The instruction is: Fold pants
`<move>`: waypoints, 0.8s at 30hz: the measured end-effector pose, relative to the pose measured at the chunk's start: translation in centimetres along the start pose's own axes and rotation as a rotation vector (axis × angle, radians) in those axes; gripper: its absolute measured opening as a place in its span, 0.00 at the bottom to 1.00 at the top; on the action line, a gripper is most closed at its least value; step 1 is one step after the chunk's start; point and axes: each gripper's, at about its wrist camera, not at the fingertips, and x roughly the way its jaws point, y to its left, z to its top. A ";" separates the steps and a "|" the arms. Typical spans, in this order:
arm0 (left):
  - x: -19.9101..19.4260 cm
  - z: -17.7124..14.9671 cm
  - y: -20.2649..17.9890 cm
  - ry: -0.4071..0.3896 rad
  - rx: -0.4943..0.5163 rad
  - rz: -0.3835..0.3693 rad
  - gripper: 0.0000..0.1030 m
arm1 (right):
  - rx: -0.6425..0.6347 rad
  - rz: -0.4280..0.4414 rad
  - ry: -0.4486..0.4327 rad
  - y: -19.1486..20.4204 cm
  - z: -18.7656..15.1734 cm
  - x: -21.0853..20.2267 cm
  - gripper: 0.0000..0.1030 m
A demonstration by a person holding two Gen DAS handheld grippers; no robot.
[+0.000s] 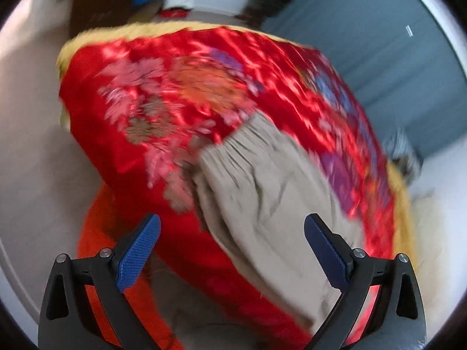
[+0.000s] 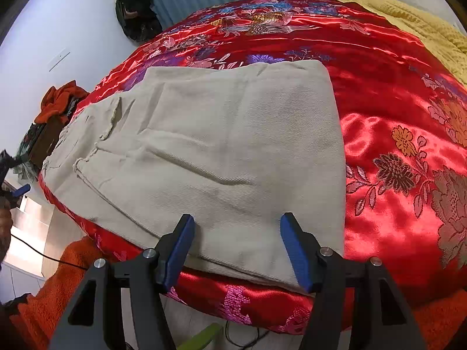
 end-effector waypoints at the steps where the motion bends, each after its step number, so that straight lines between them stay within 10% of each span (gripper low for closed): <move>1: 0.4 0.3 0.5 0.012 -0.021 -0.021 0.95 | 0.000 0.000 0.000 0.0 0.0 0.0 0.60; 24: 5.7 0.6 1.8 0.083 -0.087 -0.164 0.59 | -0.007 0.000 -0.005 0.1 0.0 0.1 0.62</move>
